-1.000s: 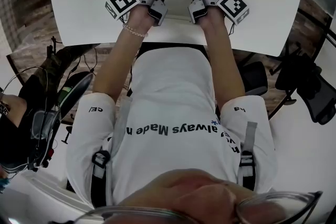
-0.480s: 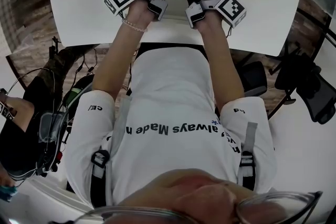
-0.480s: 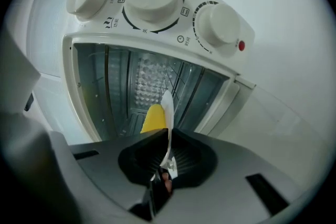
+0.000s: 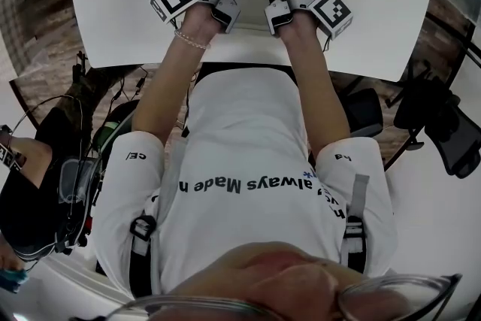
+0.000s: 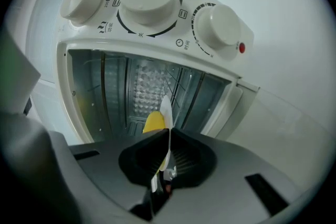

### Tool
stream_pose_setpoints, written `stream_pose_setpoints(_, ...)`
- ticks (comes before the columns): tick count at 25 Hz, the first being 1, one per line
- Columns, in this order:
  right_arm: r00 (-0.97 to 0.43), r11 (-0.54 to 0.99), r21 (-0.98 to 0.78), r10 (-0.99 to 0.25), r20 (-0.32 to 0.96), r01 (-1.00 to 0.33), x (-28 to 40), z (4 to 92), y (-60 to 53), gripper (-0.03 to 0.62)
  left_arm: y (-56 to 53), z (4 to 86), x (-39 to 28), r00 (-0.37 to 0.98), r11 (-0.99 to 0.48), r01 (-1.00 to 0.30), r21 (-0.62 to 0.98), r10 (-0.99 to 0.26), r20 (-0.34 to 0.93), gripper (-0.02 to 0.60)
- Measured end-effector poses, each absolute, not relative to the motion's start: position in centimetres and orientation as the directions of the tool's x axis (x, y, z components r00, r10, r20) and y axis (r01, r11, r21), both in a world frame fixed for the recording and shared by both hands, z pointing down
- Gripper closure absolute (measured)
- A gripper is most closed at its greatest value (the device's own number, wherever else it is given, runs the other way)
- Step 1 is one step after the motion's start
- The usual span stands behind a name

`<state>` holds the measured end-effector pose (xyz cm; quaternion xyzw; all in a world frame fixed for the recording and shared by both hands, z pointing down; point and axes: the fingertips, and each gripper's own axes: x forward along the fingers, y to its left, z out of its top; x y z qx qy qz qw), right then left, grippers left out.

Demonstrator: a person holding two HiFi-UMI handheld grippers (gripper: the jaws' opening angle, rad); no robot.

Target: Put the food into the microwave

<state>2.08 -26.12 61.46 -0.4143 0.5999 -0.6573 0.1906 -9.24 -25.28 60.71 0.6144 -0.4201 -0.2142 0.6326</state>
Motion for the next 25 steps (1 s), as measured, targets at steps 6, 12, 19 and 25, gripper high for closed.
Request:
stream_pose_setpoints(6, -0.585, -0.209, -0.951, -0.751, 0.306, -0.228, 1.7, 61.2, -26.5, 0.576, -25.1, 60.7, -9.3, 0.552, 0.157, -0.255, 0.954, -0.786, 0.277, 0.563)
stream_pose_setpoints(12, -0.579, -0.203, -0.953, -0.759, 0.298, -0.224, 1.6, 61.0, -26.5, 0.574, -25.2, 60.4, -9.3, 0.542, 0.164, -0.245, 0.955, -0.794, 0.275, 0.563)
stream_pose_setpoints(19, -0.605, -0.189, -0.949, -0.735, 0.306, -0.25, 1.3, 60.9, -25.7, 0.569, -25.4, 60.4, -9.4, 0.53, 0.17, -0.231, 0.958, -0.804, 0.27, 0.563)
stream_pose_setpoints(25, -0.606, -0.187, -0.95, -0.736, 0.304, -0.25, 1.3, 60.8, -25.7, 0.571, -25.6, 60.4, -9.4, 0.529, 0.169, -0.231, 0.958, -0.805, 0.269, 0.563)
